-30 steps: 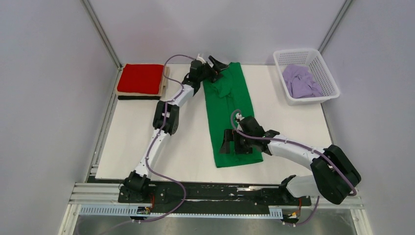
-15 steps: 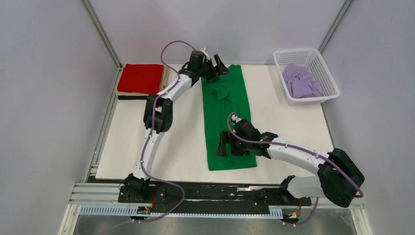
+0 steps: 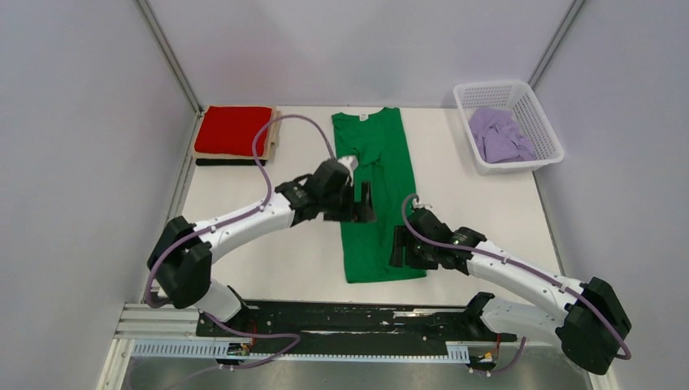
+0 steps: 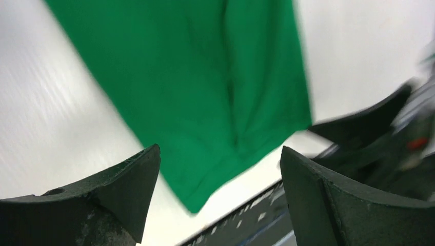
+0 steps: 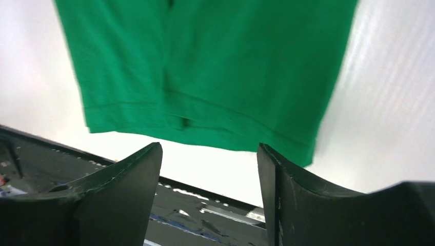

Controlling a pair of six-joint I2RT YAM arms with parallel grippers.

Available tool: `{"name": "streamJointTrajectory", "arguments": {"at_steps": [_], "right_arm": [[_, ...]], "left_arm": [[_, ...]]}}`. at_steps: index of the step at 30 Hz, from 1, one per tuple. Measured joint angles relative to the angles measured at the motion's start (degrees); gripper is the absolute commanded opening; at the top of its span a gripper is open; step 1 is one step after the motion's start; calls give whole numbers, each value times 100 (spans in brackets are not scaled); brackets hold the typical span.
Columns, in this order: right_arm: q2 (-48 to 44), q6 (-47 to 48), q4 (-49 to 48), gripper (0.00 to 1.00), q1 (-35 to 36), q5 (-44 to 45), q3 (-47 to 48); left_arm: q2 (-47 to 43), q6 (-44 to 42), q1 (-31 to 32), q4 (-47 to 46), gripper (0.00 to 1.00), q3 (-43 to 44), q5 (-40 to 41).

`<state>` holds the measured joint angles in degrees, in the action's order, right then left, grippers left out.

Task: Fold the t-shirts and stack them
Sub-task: Rotate the tshirt 80 degrees, then grab the bottom of the folded rectangular tshirt with both arms

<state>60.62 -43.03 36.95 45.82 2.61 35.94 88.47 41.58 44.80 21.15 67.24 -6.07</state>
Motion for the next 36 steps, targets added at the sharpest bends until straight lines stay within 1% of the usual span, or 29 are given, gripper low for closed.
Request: {"name": "streamJointTrajectory", "arguments": {"at_steps": [3, 6, 9, 10, 16, 21, 23, 24, 27, 29, 30, 31, 32, 33, 34, 36], "right_arm": [[-50, -57, 243, 65, -13, 144, -81], [-48, -133, 376, 64, -28, 323, -129], [28, -208, 422, 62, -39, 496, -140], [94, -225, 424, 62, -48, 557, -140], [614, -254, 428, 56, -63, 802, -140], [931, -262, 424, 47, -63, 876, -133], [951, -280, 444, 43, -63, 903, -120], [953, -286, 455, 40, -63, 911, -118], [955, -317, 485, 33, -63, 942, -111], [960, -332, 505, 27, -63, 957, -103], [970, -339, 520, 25, -63, 973, -101], [979, -345, 542, 22, -63, 992, -96], [986, -345, 553, 19, -66, 1001, -94], [988, -352, 566, 15, -63, 1019, -92], [994, -363, 579, 13, -63, 1038, -85], [1025, -404, 603, 13, -63, 1069, -63]], "left_arm": [[-420, 278, 439, 247, 85, -1178, 153], [-743, 656, 739, 435, 79, -2076, 256], [-1134, 992, 933, 457, 72, -2667, 273], [-1231, 1080, 973, 433, 71, -2763, 275], [-1241, 1274, 1161, -111, 60, -2826, 214], [-726, 1335, 1311, -442, 50, -2789, 85], [-527, 1375, 1379, -461, 44, -2758, 55], [-479, 1388, 1419, -466, 38, -2708, 57], [-264, 1410, 1545, -461, 30, -2557, 105], [-195, 1440, 1572, -439, 22, -2498, 140], [-177, 1460, 1585, -411, 13, -2483, 175], [-168, 1480, 1587, -393, 9, -2483, 208], [-166, 1517, 1587, -378, 1, -2483, 232], [-160, 1526, 1587, -361, 0, -2481, 271], [-155, 1545, 1587, -343, 0, -2468, 271], [-149, 1558, 1589, -302, 0, -2441, 297]]}}
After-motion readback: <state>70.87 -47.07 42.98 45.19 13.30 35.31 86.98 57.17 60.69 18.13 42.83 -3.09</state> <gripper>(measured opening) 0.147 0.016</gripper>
